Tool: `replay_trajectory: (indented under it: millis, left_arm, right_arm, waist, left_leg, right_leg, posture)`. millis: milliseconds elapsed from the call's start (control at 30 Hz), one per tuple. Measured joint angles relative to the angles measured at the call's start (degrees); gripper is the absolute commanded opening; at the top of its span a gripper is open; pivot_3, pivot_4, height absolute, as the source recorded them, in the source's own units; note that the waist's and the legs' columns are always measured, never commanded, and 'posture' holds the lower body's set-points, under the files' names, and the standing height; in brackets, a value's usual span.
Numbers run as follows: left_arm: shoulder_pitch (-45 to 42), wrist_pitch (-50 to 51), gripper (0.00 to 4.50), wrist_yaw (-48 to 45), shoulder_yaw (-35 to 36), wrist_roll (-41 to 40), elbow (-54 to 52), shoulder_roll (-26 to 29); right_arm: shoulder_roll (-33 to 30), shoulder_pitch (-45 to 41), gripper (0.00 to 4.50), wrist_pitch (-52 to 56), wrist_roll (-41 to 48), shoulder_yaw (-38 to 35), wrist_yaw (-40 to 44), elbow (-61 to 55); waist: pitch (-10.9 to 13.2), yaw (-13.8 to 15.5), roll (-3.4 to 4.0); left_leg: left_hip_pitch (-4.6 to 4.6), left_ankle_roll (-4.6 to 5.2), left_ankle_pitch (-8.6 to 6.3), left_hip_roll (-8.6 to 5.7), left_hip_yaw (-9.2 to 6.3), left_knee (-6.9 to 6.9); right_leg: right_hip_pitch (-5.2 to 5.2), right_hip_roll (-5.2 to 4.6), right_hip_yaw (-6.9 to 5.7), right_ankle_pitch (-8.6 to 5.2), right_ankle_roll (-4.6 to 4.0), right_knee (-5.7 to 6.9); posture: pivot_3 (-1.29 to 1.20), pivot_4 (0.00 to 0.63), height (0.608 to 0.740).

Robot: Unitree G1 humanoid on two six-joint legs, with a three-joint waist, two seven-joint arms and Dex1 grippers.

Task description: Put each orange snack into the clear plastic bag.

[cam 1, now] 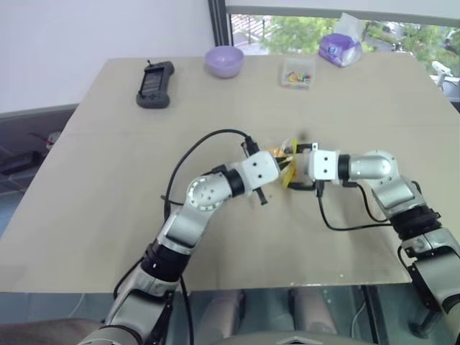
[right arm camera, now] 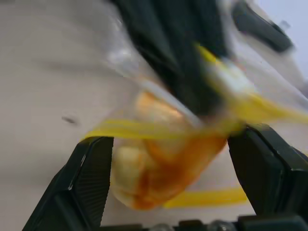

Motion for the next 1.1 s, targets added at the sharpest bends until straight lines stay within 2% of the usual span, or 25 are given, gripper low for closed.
replay_trajectory:
  millis: [167,233,333,433,500,633,667,733,833,900,1033,1100]
  left_arm:
    - [-0.63,-0.11,0.00,0.00,0.03,0.03,0.04,-0.02]
    - [-0.64,-0.11,0.00,0.11,0.22,0.03,0.04,0.07]
    - [-0.67,-0.11,0.00,0.12,0.18,0.04,0.10,-0.04]
    - [-0.76,-0.11,0.00,0.14,0.18,0.05,0.49,-0.16]
    - [-1.09,-0.13,0.00,0.13,-0.11,0.05,0.82,-0.76]
    - [-1.45,-0.35,0.00,0.13,-0.06,0.06,1.86,-0.82]
    - [-1.94,-0.61,0.00,0.13,-0.22,0.06,2.35,-1.15]
    - [-1.97,-1.02,0.00,0.13,-0.25,0.06,2.36,-1.10]
    - [-2.06,-1.12,0.00,0.12,-0.21,0.06,2.88,-1.09]
    - [-2.36,-1.23,0.00,0.05,-0.40,0.04,2.90,-1.36]
    - [-2.57,-1.69,0.00,-0.13,0.22,-0.13,2.87,-0.24]
    - [-2.53,-1.49,0.00,-0.12,0.79,-0.47,2.82,-0.03]
  right_arm:
    - [-0.60,-6.53,3.96,-4.89,-2.25,-0.79,-1.78,5.48]
    - [-0.31,-6.78,3.96,-2.91,1.04,-3.02,-0.77,5.02]
    - [-1.00,-6.70,3.96,-4.74,-0.90,-2.87,-1.18,6.43]
    - [-0.17,-4.15,3.96,0.09,3.39,-3.41,0.64,2.71]
    - [-2.62,-5.34,3.96,-4.49,-3.66,-1.14,-2.29,5.51]
    - [-1.37,-5.37,3.96,1.11,0.85,-4.03,-1.93,4.59]
    - [-2.88,-6.80,3.96,-2.02,-4.01,-2.34,-4.14,6.31]
    - [-4.84,-7.57,3.96,-3.90,-6.68,-2.23,-4.85,8.47]
    - [-3.54,-4.64,3.96,4.90,3.37,-5.36,0.96,4.47]
    - [-4.21,-3.38,3.96,9.82,6.75,-5.50,4.03,2.21]
    - [-13.09,-1.08,3.96,19.28,7.78,-7.50,8.77,1.42]
    - [-15.15,0.43,3.96,22.77,7.00,-7.79,9.04,1.12]
  waist:
    - [0.00,0.23,0.00]
    - [-0.02,0.33,-0.03]
    - [-0.02,0.39,-0.03]
    - [-0.02,0.31,-0.03]
    - [-0.01,0.30,-0.02]
    - [-0.01,0.03,-0.02]
    - [-0.01,0.17,-0.01]
    - [-0.01,0.47,-0.02]
    - [-0.01,0.40,-0.04]
    - [-0.01,0.34,-0.04]
    - [-0.01,0.93,-0.04]
    - [-0.01,0.73,-0.05]
  left_leg:
    - [0.01,0.00,0.00,0.00,-0.02,0.00]
    - [-0.03,0.00,0.00,0.01,-0.06,-0.02]
    - [-0.03,0.00,0.00,-0.04,-0.04,-0.02]
    - [-0.03,0.00,0.00,-0.01,-0.06,-0.02]
    - [-0.02,0.00,0.00,-0.06,-0.01,0.00]
    - [0.00,0.00,0.00,0.01,-0.01,-0.01]
    - [0.00,0.00,0.00,-0.02,0.00,0.00]
    - [-0.01,0.00,0.00,-0.04,-0.02,0.00]
    - [-0.04,0.00,0.00,-0.01,-0.04,0.00]
    - [-0.04,0.00,0.00,-0.03,-0.03,0.01]
    - [-0.05,0.01,0.00,-0.06,-0.08,0.02]
    - [-0.03,0.01,0.00,-0.04,-0.05,0.01]
  right_leg:
    - [0.00,0.01,-0.03,0.00,0.00,-0.01]
    - [0.01,0.00,-0.06,0.00,0.00,-0.06]
    - [0.01,-0.06,-0.04,0.00,0.00,-0.06]
    - [0.01,-0.03,-0.06,0.00,0.00,-0.03]
    - [-0.01,-0.05,-0.02,0.00,0.00,0.01]
    - [0.00,0.01,-0.02,0.00,0.00,0.01]
    - [-0.03,-0.02,-0.02,0.00,0.00,0.04]
    - [0.00,-0.02,-0.03,0.00,0.00,-0.02]
    - [0.03,-0.04,-0.04,0.00,0.00,-0.05]
    - [0.02,-0.06,-0.03,0.00,0.00,-0.04]
    - [0.05,-0.08,-0.08,0.00,0.00,-0.05]
    - [0.04,-0.06,-0.07,0.00,0.00,-0.05]
  posture:
    - [0.00,0.150,0.740]
    - [0.00,0.150,0.740]
    - [0.00,0.150,0.740]
    - [0.00,0.150,0.740]
    - [0.00,0.150,0.740]
    - [0.00,0.150,0.740]
    - [0.00,0.150,0.740]
    - [0.00,0.150,0.740]
    - [0.00,0.150,0.740]
    - [0.00,0.150,0.740]
    - [0.00,0.150,0.740]
    - [0.00,0.150,0.740]
